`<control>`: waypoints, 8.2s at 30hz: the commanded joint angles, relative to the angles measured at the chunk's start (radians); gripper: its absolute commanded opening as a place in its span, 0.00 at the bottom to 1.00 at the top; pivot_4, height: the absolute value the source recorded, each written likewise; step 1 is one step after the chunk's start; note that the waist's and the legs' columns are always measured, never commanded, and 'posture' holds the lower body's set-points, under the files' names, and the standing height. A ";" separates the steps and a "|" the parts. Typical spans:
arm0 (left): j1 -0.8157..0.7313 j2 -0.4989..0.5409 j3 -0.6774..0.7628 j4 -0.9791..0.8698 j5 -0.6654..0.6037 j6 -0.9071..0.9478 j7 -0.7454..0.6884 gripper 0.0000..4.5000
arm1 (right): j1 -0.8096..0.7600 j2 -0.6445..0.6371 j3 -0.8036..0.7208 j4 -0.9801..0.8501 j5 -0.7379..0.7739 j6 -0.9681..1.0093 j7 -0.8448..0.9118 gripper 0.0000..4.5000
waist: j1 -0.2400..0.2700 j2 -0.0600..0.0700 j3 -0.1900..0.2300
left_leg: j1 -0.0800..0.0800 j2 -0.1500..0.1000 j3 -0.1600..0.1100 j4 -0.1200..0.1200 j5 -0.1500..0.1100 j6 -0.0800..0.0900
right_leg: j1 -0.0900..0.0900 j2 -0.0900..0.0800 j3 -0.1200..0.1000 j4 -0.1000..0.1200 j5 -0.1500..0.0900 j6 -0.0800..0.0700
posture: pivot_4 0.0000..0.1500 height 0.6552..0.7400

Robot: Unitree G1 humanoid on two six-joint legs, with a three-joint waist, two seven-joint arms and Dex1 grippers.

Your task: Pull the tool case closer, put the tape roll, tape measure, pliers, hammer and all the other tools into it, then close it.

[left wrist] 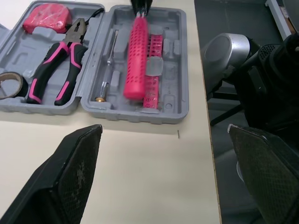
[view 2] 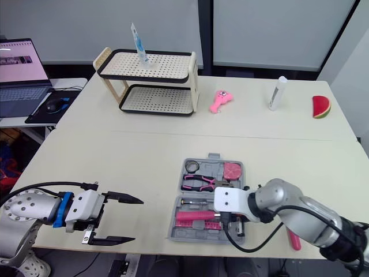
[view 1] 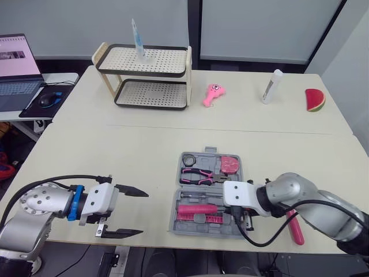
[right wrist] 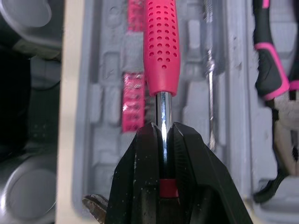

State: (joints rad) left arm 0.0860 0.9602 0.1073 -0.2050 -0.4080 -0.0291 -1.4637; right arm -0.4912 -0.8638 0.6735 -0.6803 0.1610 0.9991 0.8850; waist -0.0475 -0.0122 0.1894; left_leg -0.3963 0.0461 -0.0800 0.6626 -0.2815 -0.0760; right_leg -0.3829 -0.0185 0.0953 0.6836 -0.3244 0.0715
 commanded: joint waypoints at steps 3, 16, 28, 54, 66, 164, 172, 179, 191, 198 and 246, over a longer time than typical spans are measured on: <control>-0.019 0.007 -0.011 -0.031 0.001 0.008 0.016 1.00 | -0.010 0.041 0.027 0.024 -0.041 -0.014 -0.023 0.04 | -0.002 0.000 0.000 | 0.000 0.000 0.000 0.000 0.000 0.000 | 0.000 0.000 0.000 0.000 0.000 0.000 | 1.00 0.94; -0.022 0.002 -0.024 -0.064 -0.002 0.026 0.049 1.00 | 0.026 0.070 0.055 0.091 -0.093 -0.064 -0.024 0.04 | -0.005 0.000 0.000 | 0.000 0.000 0.000 0.001 0.000 0.000 | -0.002 0.000 0.000 0.007 0.000 0.000 | 1.00 0.94; -0.014 -0.007 -0.032 -0.074 -0.004 0.025 0.069 1.00 | -0.026 0.059 -0.064 0.023 -0.029 -0.114 0.070 0.33 | -0.007 0.000 0.000 | 0.000 0.000 0.000 0.002 0.000 0.000 | -0.002 0.000 0.000 0.008 0.000 0.000 | 1.00 0.94; -0.006 -0.017 -0.038 -0.075 -0.002 0.017 0.082 1.00 | 0.066 0.197 0.046 0.291 -0.198 -0.312 0.039 0.00 | -0.009 -0.002 -0.001 | 0.002 0.000 0.000 0.002 0.000 0.000 | -0.003 0.001 0.000 0.010 0.000 0.000 | 1.00 0.94; 0.019 -0.032 -0.020 -0.077 -0.016 0.033 0.101 1.00 | 0.099 0.228 0.003 0.285 -0.215 -0.398 0.043 0.00 | -0.010 -0.005 -0.004 | 0.004 0.000 0.000 0.002 0.000 0.000 | -0.001 0.001 0.000 0.011 0.000 -0.001 | 1.00 0.94; 0.041 -0.076 0.015 -0.188 -0.098 0.146 0.158 1.00 | 0.642 0.543 -0.925 0.025 0.130 0.192 -0.680 0.15 | 0.007 -0.004 -0.005 | 0.013 0.001 0.003 -0.004 -0.001 -0.001 | 0.010 0.000 0.003 -0.003 -0.004 0.000 | 1.00 0.94; 0.041 -0.086 0.002 -0.181 -0.086 0.128 0.162 1.00 | 0.517 0.662 -0.944 0.095 0.113 0.257 -0.777 0.15 | 0.006 -0.003 -0.005 | 0.012 0.000 0.003 -0.008 -0.001 -0.001 | 0.009 0.000 0.002 -0.003 -0.004 0.000 | 1.00 0.94; 0.043 -0.092 -0.003 -0.176 -0.075 0.115 0.170 1.00 | 0.497 0.690 -0.940 0.132 0.105 0.244 -0.798 0.23 | 0.001 -0.004 -0.005 | 0.014 0.001 0.003 -0.012 -0.001 -0.001 | 0.009 0.000 0.002 -0.003 -0.004 -0.001 | 1.00 0.94; 0.077 -0.102 0.009 -0.173 -0.060 0.087 0.186 1.00 | 0.466 0.375 -0.994 -0.084 0.282 0.362 -0.494 0.89 | -0.003 -0.003 -0.005 | 0.015 0.000 0.003 -0.014 -0.001 -0.001 | 0.009 0.000 0.002 -0.003 -0.004 -0.001 | 1.00 0.94; 0.088 -0.109 0.003 -0.194 -0.059 0.089 0.201 1.00 | 0.442 -0.396 -0.537 0.164 -0.052 -0.538 0.125 0.89 | -0.011 -0.005 -0.007 | 0.019 0.003 0.002 -0.011 0.000 0.000 | 0.013 0.001 -0.002 -0.001 -0.004 -0.001 | 1.00 0.94; 0.043 -0.164 -0.080 -0.276 -0.054 0.153 0.315 1.00 | -0.068 -0.150 -0.179 0.615 -0.540 -1.277 0.660 0.16 | -0.002 -0.002 -0.002 | 0.015 0.001 0.003 -0.001 0.000 0.000 | 0.013 -0.001 0.001 0.000 0.001 -0.001 | 1.00 0.94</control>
State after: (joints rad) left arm 0.1381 0.7993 0.0335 -0.4635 -0.4582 0.1267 -1.1479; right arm -0.5764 -0.9757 0.5741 0.0081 -0.4340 -0.3639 1.5205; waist -0.0497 -0.0138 0.1869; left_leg -0.3809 0.0466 -0.0774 0.6617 -0.2816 -0.0762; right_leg -0.3695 -0.0199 0.0964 0.6832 -0.3238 0.0704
